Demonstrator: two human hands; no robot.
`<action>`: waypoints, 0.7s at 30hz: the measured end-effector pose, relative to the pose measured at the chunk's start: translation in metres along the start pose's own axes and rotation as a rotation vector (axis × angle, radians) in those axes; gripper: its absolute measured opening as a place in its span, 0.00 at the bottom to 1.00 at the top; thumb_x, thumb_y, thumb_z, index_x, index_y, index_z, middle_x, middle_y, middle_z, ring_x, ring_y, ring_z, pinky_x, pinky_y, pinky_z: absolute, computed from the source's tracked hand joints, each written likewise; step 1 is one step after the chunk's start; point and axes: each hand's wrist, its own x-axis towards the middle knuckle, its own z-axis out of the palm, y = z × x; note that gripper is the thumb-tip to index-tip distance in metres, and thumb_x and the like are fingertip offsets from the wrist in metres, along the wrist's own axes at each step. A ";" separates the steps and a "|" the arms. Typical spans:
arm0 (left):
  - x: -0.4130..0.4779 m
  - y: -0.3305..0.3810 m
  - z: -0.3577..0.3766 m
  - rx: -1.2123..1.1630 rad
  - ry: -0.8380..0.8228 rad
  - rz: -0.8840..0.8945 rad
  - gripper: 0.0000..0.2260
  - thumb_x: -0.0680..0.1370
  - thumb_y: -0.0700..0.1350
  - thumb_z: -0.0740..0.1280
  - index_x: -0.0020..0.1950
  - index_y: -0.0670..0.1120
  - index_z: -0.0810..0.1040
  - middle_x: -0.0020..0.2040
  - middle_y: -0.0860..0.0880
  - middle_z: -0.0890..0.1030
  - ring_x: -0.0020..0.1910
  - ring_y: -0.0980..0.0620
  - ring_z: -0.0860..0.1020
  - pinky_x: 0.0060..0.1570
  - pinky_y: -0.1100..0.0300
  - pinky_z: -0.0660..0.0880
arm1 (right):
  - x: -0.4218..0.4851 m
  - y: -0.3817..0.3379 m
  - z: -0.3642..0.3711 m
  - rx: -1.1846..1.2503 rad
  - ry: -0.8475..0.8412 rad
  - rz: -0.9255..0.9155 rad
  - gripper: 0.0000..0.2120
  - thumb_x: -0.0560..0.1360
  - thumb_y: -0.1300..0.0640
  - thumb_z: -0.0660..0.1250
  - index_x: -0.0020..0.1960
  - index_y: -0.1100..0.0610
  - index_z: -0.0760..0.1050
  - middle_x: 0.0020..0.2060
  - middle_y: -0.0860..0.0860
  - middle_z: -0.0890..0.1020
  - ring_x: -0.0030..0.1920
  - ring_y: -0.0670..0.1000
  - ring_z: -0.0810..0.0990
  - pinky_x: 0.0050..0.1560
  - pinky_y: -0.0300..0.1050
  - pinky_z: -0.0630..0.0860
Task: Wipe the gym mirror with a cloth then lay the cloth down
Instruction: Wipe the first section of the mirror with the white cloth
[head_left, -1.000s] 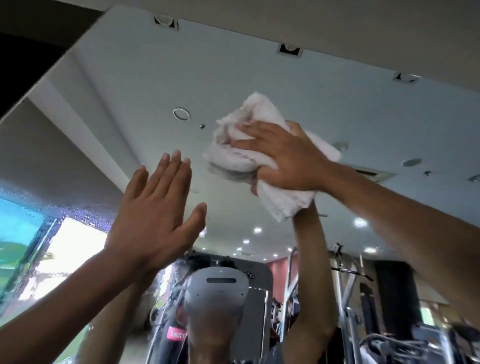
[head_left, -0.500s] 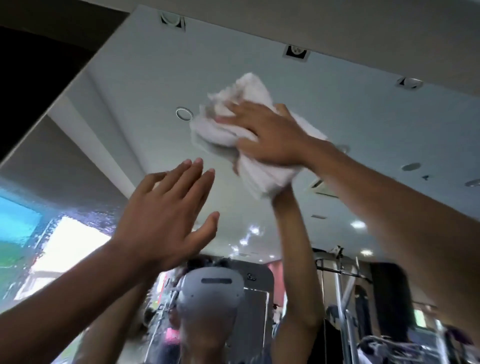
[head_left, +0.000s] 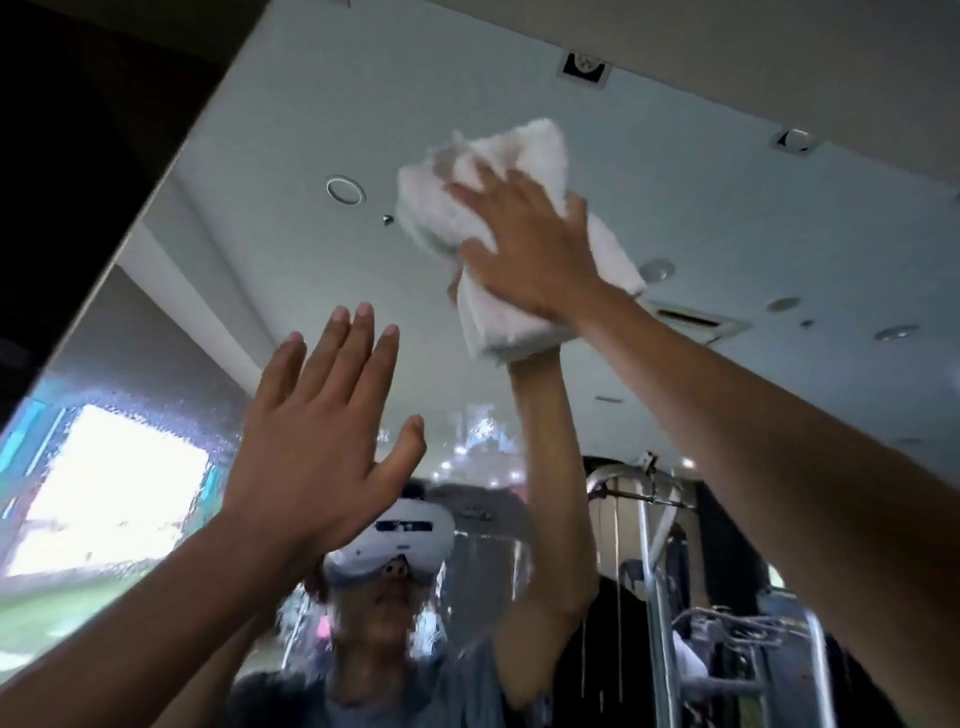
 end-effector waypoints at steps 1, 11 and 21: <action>-0.002 -0.002 0.000 0.012 -0.005 0.014 0.33 0.81 0.60 0.50 0.81 0.42 0.59 0.81 0.42 0.57 0.80 0.44 0.55 0.76 0.48 0.48 | -0.023 -0.004 0.000 0.004 -0.026 -0.140 0.28 0.79 0.39 0.52 0.79 0.38 0.55 0.80 0.44 0.53 0.79 0.49 0.52 0.72 0.61 0.49; -0.020 -0.002 0.001 -0.020 0.043 0.037 0.30 0.83 0.56 0.49 0.80 0.41 0.61 0.80 0.40 0.60 0.80 0.42 0.58 0.76 0.42 0.52 | -0.002 0.007 0.011 0.033 0.165 0.670 0.27 0.80 0.40 0.53 0.78 0.42 0.58 0.79 0.49 0.59 0.77 0.53 0.57 0.72 0.65 0.54; -0.075 -0.015 -0.005 -0.039 0.026 0.079 0.28 0.83 0.53 0.49 0.80 0.38 0.61 0.80 0.41 0.59 0.80 0.42 0.57 0.75 0.36 0.57 | -0.139 -0.024 0.010 -0.024 -0.001 0.017 0.33 0.74 0.39 0.50 0.78 0.44 0.60 0.78 0.51 0.62 0.76 0.55 0.60 0.68 0.66 0.59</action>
